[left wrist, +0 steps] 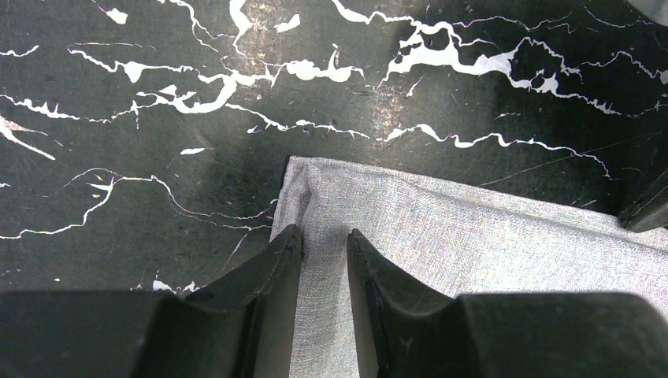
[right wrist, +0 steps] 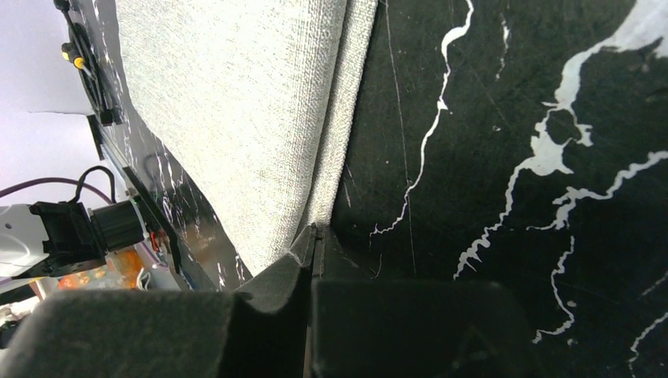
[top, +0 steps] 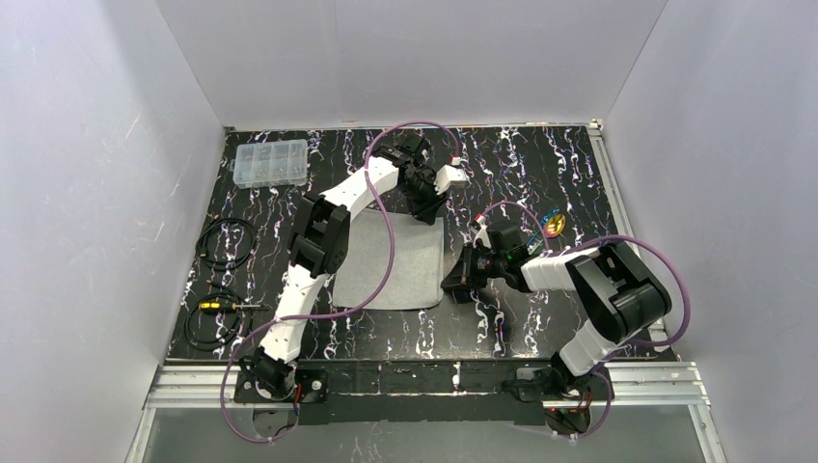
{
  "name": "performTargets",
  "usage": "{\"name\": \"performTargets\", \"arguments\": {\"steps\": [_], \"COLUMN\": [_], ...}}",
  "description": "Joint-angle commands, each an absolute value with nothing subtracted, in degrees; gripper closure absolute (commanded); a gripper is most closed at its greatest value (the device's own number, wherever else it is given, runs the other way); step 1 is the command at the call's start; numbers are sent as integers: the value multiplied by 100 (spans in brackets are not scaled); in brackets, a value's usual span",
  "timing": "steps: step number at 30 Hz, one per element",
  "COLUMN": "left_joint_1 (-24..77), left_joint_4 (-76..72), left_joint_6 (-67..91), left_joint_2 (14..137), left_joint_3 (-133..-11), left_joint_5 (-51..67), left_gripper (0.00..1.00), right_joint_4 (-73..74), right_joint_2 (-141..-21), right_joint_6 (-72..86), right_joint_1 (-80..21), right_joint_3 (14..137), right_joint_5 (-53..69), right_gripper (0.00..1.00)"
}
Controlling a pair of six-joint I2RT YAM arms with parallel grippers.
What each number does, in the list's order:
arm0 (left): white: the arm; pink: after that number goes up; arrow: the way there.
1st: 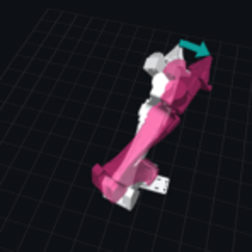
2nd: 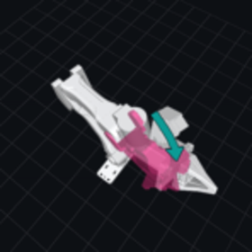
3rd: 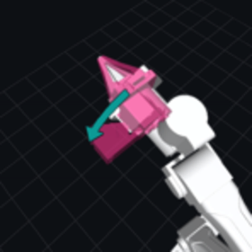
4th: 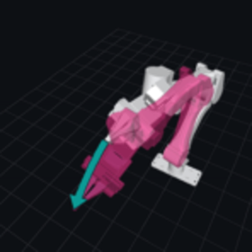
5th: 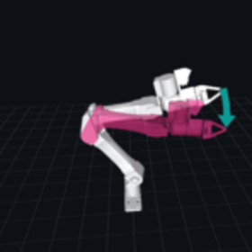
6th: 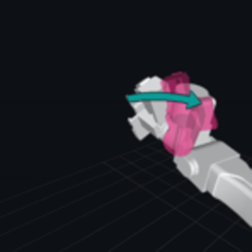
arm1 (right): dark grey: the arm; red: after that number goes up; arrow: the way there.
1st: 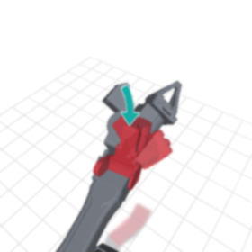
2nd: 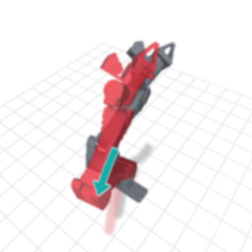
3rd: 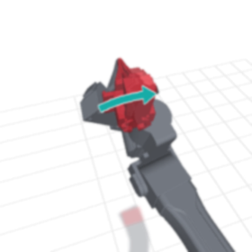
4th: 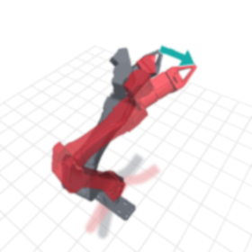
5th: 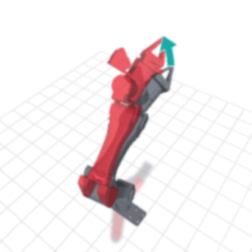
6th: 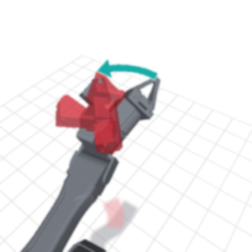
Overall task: Fold the napkin into a case and place the utensils inside
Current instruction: Smooth out the lower triangle-folded napkin at the center of the board.
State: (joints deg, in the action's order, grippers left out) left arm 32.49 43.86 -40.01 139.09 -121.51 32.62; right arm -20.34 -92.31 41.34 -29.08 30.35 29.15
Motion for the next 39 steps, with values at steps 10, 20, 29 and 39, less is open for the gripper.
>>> {"name": "performTargets", "arguments": {"steps": [10,20,29,39], "left_joint_1": [3278,3257,3199,3251], "left_joint_4": [4337,3859,3578,3646], "left_joint_6": [-3895,-3616,-3501,-3962], "left_joint_2": [13960,13851,13754,13664], "left_joint_3": [-12252,-12203,-12077,-11664], "left_joint_5": [3426,3264,3272,3187], "left_gripper": [100,100,100,100], "right_joint_4": [-1807,-1494,-1256,791], "right_joint_2": [-9386,-9467,-9412,-8512], "right_joint_6": [3771,3603,3554,2771], "right_joint_1": [-3031,-3077,-3081,-2926], "right_joint_3": [3329,3255,3271,4349], "right_joint_5": [2803,2660,2665,1990], "right_gripper": [97,99,99,65]}}
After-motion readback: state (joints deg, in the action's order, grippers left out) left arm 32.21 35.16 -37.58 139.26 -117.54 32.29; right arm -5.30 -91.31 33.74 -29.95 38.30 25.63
